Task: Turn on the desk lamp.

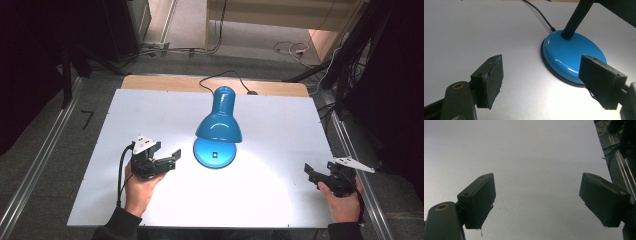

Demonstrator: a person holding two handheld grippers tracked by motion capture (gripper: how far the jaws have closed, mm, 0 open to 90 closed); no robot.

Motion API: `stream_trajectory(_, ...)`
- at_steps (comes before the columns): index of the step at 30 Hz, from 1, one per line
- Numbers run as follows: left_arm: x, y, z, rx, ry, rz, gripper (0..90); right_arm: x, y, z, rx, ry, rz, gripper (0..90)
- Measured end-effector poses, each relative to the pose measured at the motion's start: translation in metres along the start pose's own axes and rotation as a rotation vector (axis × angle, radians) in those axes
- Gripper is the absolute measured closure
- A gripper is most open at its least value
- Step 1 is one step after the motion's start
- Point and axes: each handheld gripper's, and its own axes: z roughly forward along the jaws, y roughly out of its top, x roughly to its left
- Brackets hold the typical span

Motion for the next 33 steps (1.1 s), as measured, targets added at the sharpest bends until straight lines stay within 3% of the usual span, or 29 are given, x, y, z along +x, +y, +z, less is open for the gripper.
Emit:
stream_trajectory(14, 0.017, -0.008, -0.019, -0.002, 0.041, 0.000, 20.8, 0.000, 0.000, 0.002, 0.005, 0.001, -0.007, 12.4)
stream_trajectory(33, 0.040, -0.023, -0.049, 0.001, 0.097, -0.030, 20.8, -0.002, 0.000, 0.002, 0.008, 0.006, 0.004, 12.4)
